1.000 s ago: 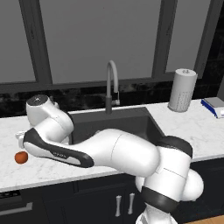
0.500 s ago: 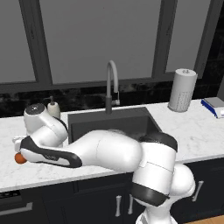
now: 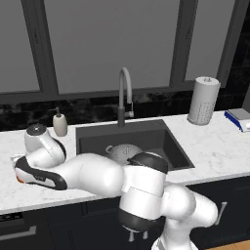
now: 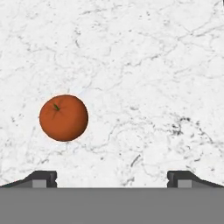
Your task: Put the colander in the sink, put the orange in the colander, and turn on the sink faucet and pour water over the colander.
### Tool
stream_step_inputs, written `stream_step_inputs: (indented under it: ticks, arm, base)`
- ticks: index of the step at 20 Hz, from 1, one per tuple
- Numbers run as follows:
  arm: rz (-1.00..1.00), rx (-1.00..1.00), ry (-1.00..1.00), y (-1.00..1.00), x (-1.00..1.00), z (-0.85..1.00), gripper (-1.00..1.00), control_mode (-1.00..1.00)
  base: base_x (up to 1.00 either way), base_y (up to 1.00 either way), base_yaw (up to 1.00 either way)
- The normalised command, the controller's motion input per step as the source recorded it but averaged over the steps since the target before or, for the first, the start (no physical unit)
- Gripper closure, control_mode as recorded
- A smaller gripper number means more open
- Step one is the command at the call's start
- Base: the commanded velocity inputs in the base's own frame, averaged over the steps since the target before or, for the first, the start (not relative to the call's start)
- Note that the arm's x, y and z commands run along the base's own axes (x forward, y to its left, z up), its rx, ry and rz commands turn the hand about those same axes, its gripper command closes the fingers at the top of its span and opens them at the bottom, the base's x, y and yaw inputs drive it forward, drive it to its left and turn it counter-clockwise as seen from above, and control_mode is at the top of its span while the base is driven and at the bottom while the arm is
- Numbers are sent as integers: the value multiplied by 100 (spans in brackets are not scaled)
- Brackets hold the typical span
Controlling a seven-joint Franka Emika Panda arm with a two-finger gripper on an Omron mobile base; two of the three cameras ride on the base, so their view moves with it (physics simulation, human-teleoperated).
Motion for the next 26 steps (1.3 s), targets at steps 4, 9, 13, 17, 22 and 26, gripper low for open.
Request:
stream_step_inputs:
  ticks: [4,9,13,17,22,26]
  arm:
    - [0,-10,7,57,22,-13,-100,-100]
    - [1,-10,6,26,19,-11,-100,-100]
    - [3,-12,4,26,24,-26,-100,-100]
    - [2,-10,0,24,25,-36,-100,-100]
    - [2,-4,0,19,24,-30,-100,-100]
    - [1,0,3,11,9,-17,-100,-100]
  base:
    - [0,0,0]
    - [0,0,0]
    - [0,0,0]
    - [0,0,0]
    - [0,0,0]
    - [0,0,0]
